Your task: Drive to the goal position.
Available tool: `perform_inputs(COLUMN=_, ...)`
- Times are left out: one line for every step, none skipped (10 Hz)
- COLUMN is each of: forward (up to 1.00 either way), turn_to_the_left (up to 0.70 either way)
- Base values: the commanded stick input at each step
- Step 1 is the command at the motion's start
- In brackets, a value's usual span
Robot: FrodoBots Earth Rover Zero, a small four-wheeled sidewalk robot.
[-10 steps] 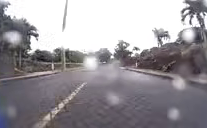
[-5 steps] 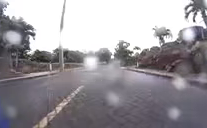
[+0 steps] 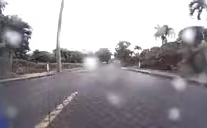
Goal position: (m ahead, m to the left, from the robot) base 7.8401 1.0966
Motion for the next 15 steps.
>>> perform_inputs(forward=1.0, turn_to_the_left=0.0)
perform_inputs(forward=1.0, turn_to_the_left=0.0)
perform_inputs(forward=1.0, turn_to_the_left=0.0)
perform_inputs(forward=1.0, turn_to_the_left=0.0)
perform_inputs(forward=1.0, turn_to_the_left=0.0)
perform_inputs(forward=1.0, turn_to_the_left=0.0)
perform_inputs(forward=1.0, turn_to_the_left=0.0)
perform_inputs(forward=1.0, turn_to_the_left=0.0)
perform_inputs(forward=1.0, turn_to_the_left=0.0)
perform_inputs(forward=1.0, turn_to_the_left=0.0)
perform_inputs(forward=1.0, turn_to_the_left=0.0)
perform_inputs(forward=1.0, turn_to_the_left=0.0)
perform_inputs(forward=1.0, turn_to_the_left=0.0)
perform_inputs(forward=1.0, turn_to_the_left=0.0)
perform_inputs(forward=1.0, turn_to_the_left=0.0)
